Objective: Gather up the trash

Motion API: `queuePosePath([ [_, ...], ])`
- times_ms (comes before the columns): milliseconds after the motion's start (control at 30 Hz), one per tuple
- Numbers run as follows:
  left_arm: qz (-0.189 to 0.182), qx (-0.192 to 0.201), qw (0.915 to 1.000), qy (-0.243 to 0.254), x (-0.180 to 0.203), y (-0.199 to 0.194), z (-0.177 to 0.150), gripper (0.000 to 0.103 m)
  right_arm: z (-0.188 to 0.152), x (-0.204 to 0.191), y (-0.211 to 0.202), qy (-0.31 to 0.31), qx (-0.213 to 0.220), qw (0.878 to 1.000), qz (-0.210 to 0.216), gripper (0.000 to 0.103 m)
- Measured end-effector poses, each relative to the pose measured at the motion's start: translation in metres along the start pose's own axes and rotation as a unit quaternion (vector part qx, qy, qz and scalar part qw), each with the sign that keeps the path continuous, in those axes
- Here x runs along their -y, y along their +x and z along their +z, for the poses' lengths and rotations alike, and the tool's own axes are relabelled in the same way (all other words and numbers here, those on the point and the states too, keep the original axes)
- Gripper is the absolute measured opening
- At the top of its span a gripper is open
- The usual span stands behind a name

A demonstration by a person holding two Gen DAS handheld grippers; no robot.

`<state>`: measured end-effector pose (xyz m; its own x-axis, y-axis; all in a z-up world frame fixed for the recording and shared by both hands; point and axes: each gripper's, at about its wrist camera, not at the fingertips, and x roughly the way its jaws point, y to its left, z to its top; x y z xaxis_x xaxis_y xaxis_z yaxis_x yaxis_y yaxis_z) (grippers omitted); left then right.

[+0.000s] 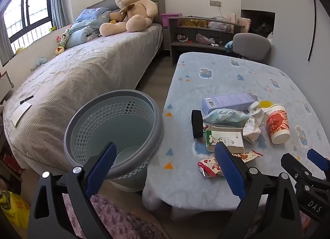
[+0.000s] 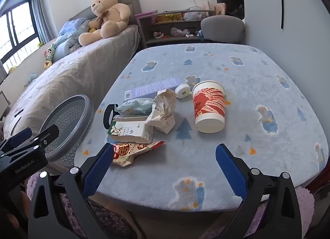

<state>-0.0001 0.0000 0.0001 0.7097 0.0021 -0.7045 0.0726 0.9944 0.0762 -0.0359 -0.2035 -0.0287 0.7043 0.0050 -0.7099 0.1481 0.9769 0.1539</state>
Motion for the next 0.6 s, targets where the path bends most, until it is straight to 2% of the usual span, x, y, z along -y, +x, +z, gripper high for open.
queuePosePath([
  [533, 0.001, -0.003, 1.0, 0.004, 0.0091, -0.0015, -0.0015, 0.092, 0.0001, -0.0018, 0.0014, -0.003, 0.001, 1.0, -0.003, 0.097],
  [600, -0.003, -0.004, 1.0, -0.001, 0.0001, 0.004, -0.0046, 0.092, 0.0005, -0.0018, 0.0011, -0.003, 0.001, 1.0, -0.003, 0.097],
])
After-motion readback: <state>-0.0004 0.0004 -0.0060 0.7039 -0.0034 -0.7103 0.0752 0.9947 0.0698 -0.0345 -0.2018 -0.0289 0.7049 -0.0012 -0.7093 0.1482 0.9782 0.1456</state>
